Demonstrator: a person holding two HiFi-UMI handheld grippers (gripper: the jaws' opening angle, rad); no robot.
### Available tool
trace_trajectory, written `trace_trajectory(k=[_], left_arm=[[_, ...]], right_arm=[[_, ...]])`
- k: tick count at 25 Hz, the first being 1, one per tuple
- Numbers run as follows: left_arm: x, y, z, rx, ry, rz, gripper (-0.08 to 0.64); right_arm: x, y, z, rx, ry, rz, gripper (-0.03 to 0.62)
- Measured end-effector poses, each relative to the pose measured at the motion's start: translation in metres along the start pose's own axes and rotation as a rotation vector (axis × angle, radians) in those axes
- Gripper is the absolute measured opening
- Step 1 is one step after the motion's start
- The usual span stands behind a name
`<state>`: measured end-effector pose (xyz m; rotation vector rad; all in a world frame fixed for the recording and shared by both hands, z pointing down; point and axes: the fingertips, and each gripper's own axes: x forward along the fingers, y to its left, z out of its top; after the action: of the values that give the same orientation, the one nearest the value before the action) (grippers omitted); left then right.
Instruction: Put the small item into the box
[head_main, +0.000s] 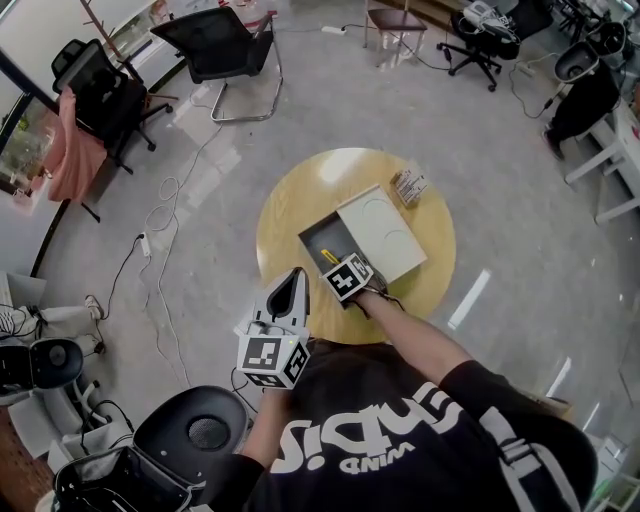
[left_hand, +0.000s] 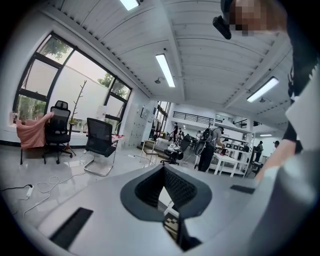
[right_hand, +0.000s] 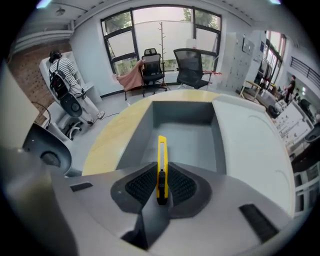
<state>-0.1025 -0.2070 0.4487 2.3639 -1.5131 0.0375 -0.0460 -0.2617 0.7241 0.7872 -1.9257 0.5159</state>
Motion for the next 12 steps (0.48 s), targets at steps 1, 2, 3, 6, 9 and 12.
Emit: trace_trajectory(k=[1, 2, 3, 6, 9, 12], left_arm=[[-0.0001, 0.0003, -0.0007, -0.001, 0.0, 0.001, 0.008], [-0.0002, 0.0007, -0.0012, -0.001, 0.0, 0.002, 0.008], [-0.0003, 0.0009, -0.0016, -0.002, 0.0, 0.003, 0.008], [-0.0007, 0.0006, -0.0007, -0.003, -0.002, 0.003, 0.008], [-0.0021, 0.0025, 0.0016, -0.006, 0.0, 0.007, 0.008], [-0.0062, 0.0054, 0.0013, -0.008, 0.001, 0.011, 0.008]], right_arm=[[0.0008, -0.0007, -0.0047, 0.023, 0.02, 0.008, 0.057], [0.0017, -0.0009, -0.0079, 0.036, 0.033, 0.013, 0.057], [0.003, -0.0011, -0.009, 0.036, 0.035, 0.012, 0.057], [0.0065, -0.0028, -0.0083, 0.017, 0.027, -0.002, 0.057], [0.0069, -0.0036, -0.0072, 0.029, 0.034, -0.004, 0.057], [0.0072, -0.0028, -0.0088, 0.054, 0.036, -0.002, 0.057]])
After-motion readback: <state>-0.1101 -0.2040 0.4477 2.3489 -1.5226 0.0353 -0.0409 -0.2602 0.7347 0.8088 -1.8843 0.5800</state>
